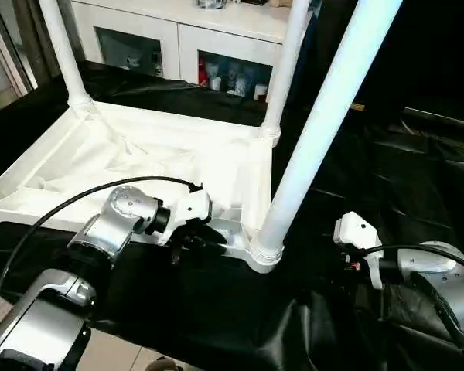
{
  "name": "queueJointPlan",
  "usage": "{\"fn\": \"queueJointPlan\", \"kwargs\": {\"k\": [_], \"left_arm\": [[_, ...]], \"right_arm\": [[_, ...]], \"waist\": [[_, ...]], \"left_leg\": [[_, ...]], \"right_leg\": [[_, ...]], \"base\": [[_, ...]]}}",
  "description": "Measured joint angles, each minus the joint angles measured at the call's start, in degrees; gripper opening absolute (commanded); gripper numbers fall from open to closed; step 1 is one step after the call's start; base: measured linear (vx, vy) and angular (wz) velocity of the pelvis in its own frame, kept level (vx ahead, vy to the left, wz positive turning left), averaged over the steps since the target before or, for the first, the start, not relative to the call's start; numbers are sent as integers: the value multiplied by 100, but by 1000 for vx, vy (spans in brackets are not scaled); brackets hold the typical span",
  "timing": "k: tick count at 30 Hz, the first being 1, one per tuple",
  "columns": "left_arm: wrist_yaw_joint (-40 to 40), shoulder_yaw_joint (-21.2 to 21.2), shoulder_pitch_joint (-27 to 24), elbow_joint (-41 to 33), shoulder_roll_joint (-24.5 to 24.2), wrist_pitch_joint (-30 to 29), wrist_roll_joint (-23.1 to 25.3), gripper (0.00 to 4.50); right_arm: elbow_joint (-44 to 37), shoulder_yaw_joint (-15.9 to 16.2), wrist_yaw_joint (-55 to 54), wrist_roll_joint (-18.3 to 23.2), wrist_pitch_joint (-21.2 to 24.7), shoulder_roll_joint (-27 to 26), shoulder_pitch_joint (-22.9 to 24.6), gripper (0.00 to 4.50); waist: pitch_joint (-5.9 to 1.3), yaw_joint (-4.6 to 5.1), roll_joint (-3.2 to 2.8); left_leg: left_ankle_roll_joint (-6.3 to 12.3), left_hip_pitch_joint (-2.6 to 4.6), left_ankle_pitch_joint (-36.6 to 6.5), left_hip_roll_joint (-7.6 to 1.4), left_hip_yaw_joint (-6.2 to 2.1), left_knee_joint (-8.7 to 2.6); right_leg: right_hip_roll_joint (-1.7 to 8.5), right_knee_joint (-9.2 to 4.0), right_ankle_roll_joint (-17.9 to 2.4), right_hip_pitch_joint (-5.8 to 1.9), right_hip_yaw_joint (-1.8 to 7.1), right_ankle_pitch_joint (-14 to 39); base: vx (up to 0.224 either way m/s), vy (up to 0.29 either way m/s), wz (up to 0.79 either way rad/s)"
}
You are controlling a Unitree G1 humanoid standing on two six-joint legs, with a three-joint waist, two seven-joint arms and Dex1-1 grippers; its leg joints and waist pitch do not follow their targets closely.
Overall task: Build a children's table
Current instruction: Rotate leg to tighten
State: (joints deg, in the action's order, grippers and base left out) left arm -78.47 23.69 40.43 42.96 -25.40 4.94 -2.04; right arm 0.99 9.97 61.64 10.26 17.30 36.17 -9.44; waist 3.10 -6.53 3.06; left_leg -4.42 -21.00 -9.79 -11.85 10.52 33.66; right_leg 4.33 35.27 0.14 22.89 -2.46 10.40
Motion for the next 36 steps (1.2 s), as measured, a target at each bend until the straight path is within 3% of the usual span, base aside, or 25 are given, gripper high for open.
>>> {"fn": "queueJointPlan", "kwargs": {"k": [5, 15, 21, 27, 30, 36], "left_arm": [[-54, 4, 12, 65, -1, 113, 79, 5], [-89, 16, 4, 30, -47, 161, 211, 5], [392, -263, -440, -770, 67, -768, 153, 5], [1272, -359, -1058, -2310, 193, -2381, 172, 5], [1481, -393, -1131, -2526, 232, -2652, 175, 5], [1478, -426, -1398, -2959, -28, -2616, 180, 5]], "right_arm": [[-27, 0, -13, -1, 0, 0, 12, 450], [24, -4, -214, -2, -35, -201, -4, 450], [416, -93, -688, 13, -79, -610, -196, 450], [871, -88, -852, 37, -256, -899, -271, 450], [964, -87, -862, 34, -372, -910, -397, 450], [1358, -90, -1018, -14, -672, -1235, -624, 450]], "waist": [[-2, -1, -6], [-4, 35, -10], [-9, 75, -10], [-14, 160, -14], [-12, 165, -4], [-14, 184, 32]], "left_leg": [[0, 0, 0, 0, 0, 0], [0, 6, 0, -1, 2, -2], [0, 11, 0, 0, 10, 4], [1, 11, 0, -2, 16, -5], [1, 7, 0, -3, 15, -5], [1, 9, 0, -3, 10, -6]], "right_leg": [[0, 0, 0, -1, 0, 0], [0, 0, 0, 0, 1, 0], [7, 1, -1, -3, 4, -1], [6, 7, 2, 13, 0, 1], [4, 7, 3, 18, -1, 2], [2, 4, 15, 25, -2, 9]], "base": [[0, 0, 0], [0, 0, 0], [0, 0, 0], [0, 0, 0], [0, 0, 0], [0, 0, 0]]}}
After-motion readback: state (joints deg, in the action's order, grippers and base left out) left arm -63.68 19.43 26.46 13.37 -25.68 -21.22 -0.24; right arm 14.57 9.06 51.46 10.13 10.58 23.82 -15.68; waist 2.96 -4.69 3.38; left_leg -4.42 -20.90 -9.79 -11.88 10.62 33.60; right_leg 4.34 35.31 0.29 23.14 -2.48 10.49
